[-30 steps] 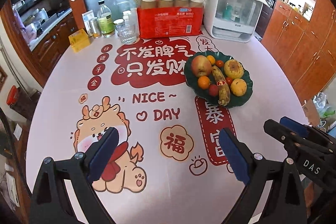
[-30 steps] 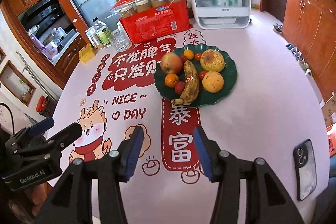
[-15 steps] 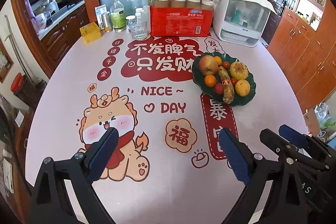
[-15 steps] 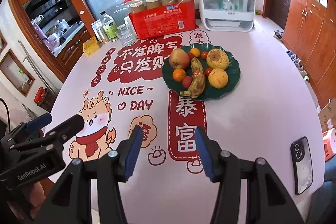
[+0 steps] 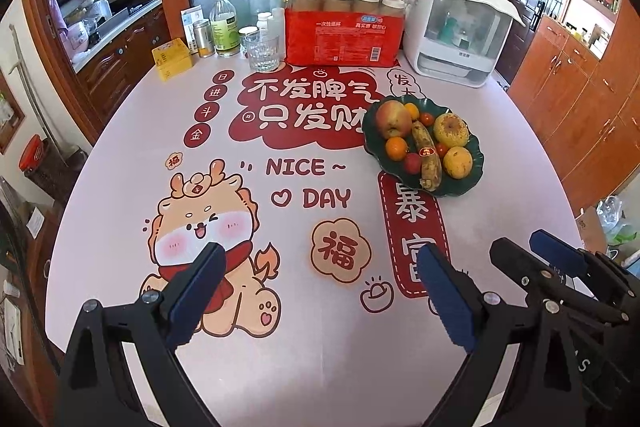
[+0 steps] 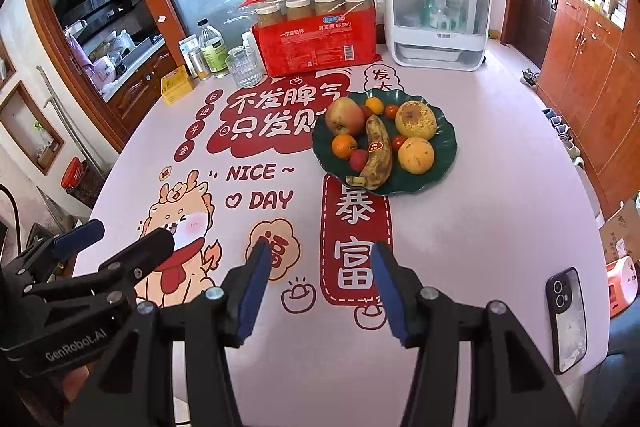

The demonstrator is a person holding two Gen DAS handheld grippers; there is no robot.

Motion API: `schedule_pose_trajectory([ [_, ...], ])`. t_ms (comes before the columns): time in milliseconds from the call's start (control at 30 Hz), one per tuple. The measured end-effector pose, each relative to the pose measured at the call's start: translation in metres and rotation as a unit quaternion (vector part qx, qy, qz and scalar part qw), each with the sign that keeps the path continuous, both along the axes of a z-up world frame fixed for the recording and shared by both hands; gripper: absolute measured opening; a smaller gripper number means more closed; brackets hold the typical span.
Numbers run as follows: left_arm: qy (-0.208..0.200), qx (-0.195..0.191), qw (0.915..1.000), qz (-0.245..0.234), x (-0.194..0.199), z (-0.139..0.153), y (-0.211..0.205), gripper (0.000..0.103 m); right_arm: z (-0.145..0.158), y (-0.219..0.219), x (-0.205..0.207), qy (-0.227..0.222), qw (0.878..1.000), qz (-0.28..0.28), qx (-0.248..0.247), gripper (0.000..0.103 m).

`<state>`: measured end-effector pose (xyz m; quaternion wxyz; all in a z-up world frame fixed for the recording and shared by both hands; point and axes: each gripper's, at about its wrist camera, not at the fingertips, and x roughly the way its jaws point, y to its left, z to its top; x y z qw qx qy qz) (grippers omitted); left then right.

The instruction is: Organize fruits

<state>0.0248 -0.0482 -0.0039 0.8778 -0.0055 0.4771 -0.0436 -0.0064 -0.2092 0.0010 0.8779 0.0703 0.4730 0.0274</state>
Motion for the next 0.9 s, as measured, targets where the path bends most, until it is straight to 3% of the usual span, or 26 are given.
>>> schedule_pose_trajectory([
  [900,0.006,0.001,1.0000,0.004,-0.0035,-0.0011,0.0061,0.096,0.0034,0.0000,-0.0004,-0.002,1.000,-0.003,-0.009,0.052],
])
